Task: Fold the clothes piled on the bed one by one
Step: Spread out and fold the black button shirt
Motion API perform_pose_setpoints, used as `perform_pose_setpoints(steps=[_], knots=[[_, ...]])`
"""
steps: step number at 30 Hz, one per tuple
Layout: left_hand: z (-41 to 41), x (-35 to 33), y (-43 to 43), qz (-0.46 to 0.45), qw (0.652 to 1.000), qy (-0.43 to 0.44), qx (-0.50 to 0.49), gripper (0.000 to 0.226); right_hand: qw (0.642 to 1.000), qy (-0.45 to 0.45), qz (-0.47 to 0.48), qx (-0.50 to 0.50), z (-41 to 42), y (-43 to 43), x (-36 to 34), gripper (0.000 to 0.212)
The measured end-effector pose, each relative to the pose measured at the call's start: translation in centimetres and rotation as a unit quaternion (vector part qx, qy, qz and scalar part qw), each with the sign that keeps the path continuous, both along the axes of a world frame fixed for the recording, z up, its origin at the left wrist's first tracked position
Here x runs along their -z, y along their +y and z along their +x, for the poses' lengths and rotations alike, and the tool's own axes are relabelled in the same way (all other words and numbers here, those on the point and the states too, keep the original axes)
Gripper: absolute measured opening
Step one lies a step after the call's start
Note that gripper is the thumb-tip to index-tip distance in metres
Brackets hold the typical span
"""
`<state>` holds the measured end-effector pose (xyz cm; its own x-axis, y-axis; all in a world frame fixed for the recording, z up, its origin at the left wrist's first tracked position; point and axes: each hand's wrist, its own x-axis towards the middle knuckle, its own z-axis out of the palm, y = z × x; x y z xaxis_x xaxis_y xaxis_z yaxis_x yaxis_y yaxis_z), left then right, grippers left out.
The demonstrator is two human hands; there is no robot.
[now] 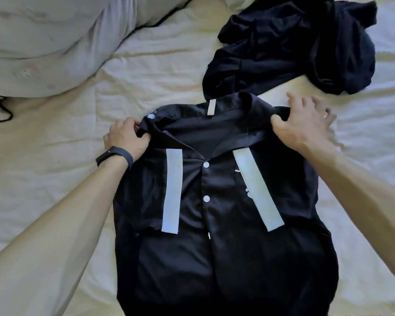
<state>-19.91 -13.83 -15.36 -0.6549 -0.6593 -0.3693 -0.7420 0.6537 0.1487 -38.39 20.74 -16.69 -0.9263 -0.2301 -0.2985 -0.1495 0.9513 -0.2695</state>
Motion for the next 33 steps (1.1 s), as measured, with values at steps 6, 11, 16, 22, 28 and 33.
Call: perform_pose_setpoints(steps=[6,11,16,22,28,33], knots=[[-0.8,0.5,-1.1,0.025,0.989,0.108,-0.096,0.008,0.998,0.038,-0.047,-0.036,-2.1,-2.3,0.9,0.023],[0.2,1.2,-0.8,0.031,0.993,0.098,-0.058,0.022,0.997,0.056,-0.053,-0.017,-1.2,-3.4,1.3,0.035],[5.8,0.3,4.6,-0.089,0.981,0.174,-0.011,0.066,0.987,0.122,-0.099,0.026,9.9,-0.4,-0.8,0.061],[21.5,1.0,16.5,0.003,0.963,0.082,0.255,0.066,0.983,0.058,0.002,-0.176,32.5,6.0,-1.3,0.064],[35.1,-0.4,17.1,0.004,0.992,-0.032,0.121,0.063,0.993,-0.011,0.081,-0.082,39.3,13.8,-2.5,0.060],[40.3,-1.9,17.7,0.038,0.983,0.059,-0.168,0.069,0.932,-0.074,-0.063,0.349,38.6,18.6,-2.2,0.061]])
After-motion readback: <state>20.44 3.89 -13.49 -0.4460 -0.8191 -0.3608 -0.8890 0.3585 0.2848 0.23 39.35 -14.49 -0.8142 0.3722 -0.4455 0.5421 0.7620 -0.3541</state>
